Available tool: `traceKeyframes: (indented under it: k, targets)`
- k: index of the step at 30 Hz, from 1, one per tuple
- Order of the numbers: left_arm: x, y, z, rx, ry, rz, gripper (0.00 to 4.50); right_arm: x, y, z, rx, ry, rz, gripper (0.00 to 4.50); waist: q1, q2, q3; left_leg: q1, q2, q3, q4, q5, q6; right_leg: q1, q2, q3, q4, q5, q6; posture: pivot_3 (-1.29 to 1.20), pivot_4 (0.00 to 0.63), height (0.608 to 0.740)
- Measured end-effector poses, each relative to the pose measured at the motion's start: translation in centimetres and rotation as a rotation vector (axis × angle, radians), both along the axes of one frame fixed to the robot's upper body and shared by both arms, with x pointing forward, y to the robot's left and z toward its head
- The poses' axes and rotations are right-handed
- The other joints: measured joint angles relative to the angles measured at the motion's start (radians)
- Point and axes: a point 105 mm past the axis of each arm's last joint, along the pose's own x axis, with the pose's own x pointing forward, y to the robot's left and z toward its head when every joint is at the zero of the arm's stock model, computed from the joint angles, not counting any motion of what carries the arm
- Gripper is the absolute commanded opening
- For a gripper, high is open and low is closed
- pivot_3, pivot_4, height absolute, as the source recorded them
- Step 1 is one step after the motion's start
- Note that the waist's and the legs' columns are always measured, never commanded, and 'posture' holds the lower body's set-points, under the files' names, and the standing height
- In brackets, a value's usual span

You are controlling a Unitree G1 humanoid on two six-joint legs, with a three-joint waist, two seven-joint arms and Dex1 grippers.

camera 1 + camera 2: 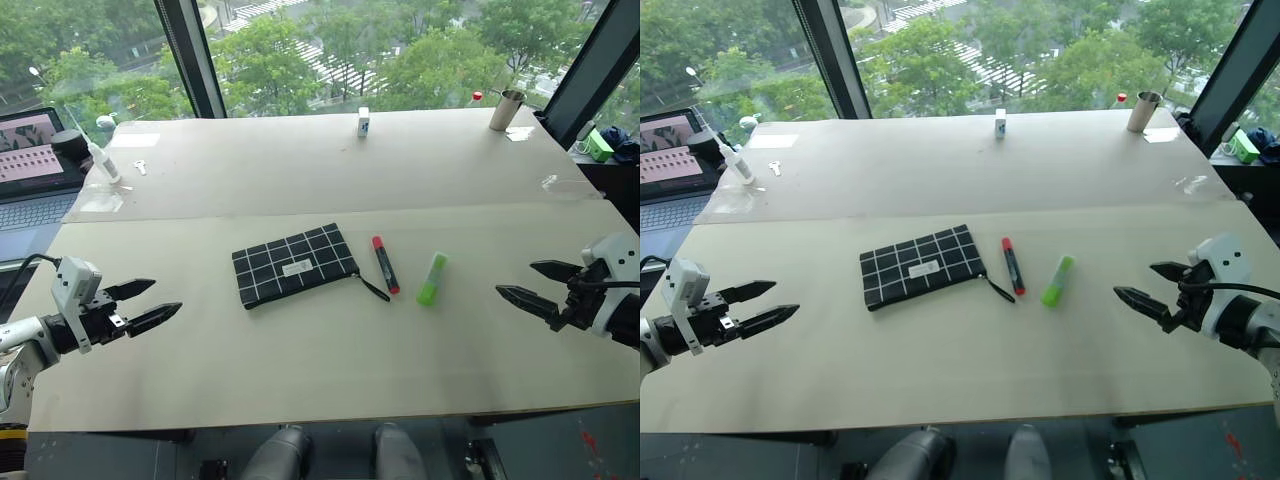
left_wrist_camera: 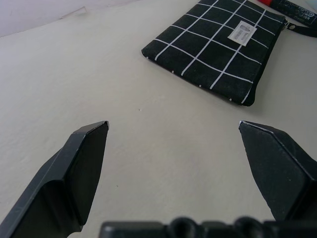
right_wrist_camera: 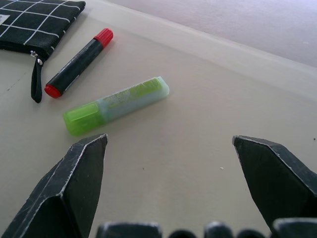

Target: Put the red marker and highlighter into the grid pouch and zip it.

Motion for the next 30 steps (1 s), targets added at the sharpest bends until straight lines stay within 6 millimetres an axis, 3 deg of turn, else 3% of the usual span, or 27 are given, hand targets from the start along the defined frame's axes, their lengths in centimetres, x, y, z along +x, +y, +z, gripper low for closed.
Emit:
traceKeyframes:
  k: [7, 10, 13, 15, 19, 24, 30]
  targets:
    - [0.5, -0.4, 0.3, 0.000, -0.007, -0.016, 4.50, 0.8, 0.8, -0.5, -0.006, 0.022, -0.007, 4.46, -0.001, 0.000, 0.000, 0.000, 0.000, 0.000, 0.000, 0.000, 0.000, 0.000, 0.000, 0.000, 0.000, 0.000, 0.000, 0.00, 0.150, 0.739]
    - [1.1, -1.3, 0.4, 0.013, -0.011, -0.061, 4.50, 1.9, 2.4, 0.8, 0.044, -0.025, 0.016, 4.46, -0.002, 0.000, 0.000, 0.000, 0.000, 0.001, 0.000, 0.000, 0.000, 0.000, 0.000, 0.000, 0.000, 0.000, 0.000, 0.00, 0.150, 0.739]
    - [1.4, -2.1, -0.1, 0.142, -0.066, -0.150, 4.50, 2.9, 5.8, 2.6, 0.107, -0.080, 0.108, 3.80, -0.008, 0.000, 0.000, 0.000, 0.001, 0.001, 0.000, 0.001, -0.002, 0.000, 0.001, 0.001, -0.001, 0.001, -0.001, 0.00, 0.150, 0.739]
    - [1.4, -2.3, -0.8, 0.229, -0.095, -0.203, 4.50, 2.8, 8.1, 2.8, 0.103, -0.074, 0.191, 3.08, -0.008, 0.000, 0.000, 0.000, 0.002, 0.001, -0.001, 0.000, -0.003, -0.001, 0.001, 0.000, -0.001, 0.001, -0.001, 0.00, 0.150, 0.739]
    - [2.5, -2.2, -0.4, 0.389, -0.223, -0.260, 4.50, 2.1, 13.9, 0.8, 0.083, -0.001, 0.414, 1.79, -0.008, -0.001, 0.000, -0.002, 0.002, 0.001, 0.001, 0.000, -0.003, -0.002, 0.001, 0.000, -0.002, 0.001, 0.000, 0.00, 0.150, 0.739]
    - [3.4, -2.6, 0.6, 0.483, -0.353, -0.297, 4.50, 3.8, 17.3, -0.8, 0.075, 0.012, 0.478, 0.08, -0.011, -0.001, 0.000, -0.003, 0.000, 0.001, 0.002, 0.000, -0.002, -0.002, 0.000, 0.000, -0.002, 0.002, 0.001, 0.00, 0.150, 0.739]
    - [4.3, -4.5, 1.4, 0.525, -0.458, -0.366, 4.50, 7.2, 23.0, 0.5, 0.059, -0.095, 0.556, 0.02, -0.030, -0.001, 0.000, -0.002, 0.001, 0.001, 0.002, 0.001, -0.003, -0.004, 0.001, 0.000, 0.001, 0.002, 0.001, 0.00, 0.150, 0.739]
